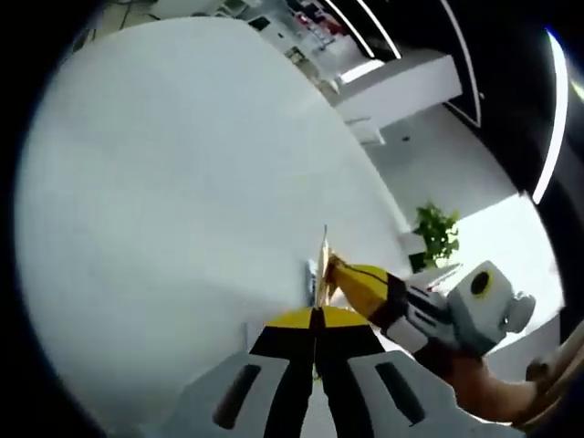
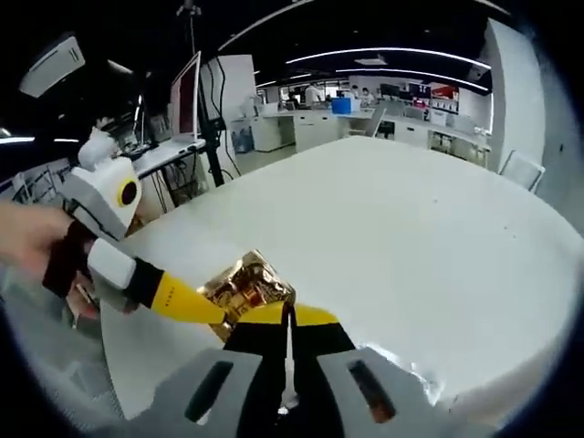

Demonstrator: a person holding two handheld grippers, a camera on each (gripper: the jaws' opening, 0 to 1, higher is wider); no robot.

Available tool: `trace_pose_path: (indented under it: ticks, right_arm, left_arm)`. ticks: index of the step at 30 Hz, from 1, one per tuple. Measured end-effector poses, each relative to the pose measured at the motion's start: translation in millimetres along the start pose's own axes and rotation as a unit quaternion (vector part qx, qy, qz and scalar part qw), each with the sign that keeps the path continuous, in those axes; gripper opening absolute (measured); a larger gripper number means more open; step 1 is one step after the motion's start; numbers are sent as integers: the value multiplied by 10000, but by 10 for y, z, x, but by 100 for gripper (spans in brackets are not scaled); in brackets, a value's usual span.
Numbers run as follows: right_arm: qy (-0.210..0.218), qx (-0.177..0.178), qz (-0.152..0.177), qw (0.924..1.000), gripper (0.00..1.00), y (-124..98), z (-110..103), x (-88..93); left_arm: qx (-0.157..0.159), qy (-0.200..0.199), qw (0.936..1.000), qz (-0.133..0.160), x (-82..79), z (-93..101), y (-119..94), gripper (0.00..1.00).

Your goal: Arrange the skincare products in the storage area until every visible bottle or jar stands upright without overlapping.

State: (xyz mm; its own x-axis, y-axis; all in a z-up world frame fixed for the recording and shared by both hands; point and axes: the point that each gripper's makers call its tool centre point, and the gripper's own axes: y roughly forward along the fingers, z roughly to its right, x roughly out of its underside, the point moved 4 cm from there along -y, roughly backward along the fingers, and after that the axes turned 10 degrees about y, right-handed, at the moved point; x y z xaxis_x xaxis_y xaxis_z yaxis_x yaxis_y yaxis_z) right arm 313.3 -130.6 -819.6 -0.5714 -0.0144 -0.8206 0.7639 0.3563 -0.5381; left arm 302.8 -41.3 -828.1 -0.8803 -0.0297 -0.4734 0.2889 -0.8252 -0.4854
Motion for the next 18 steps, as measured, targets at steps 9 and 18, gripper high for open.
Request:
trace_pose_path:
  ticks: [9, 18]
  right_arm:
    - [-80, 156, -34, 9998, 1, 117, 85, 16]
    - [-326, 303, -397, 9982, 1, 234, 198, 118]
  left_arm:
    - [-32, -119, 9999, -95, -34, -80, 124, 0]
    - [-89, -328, 9989, -315, 2, -142, 287, 0]
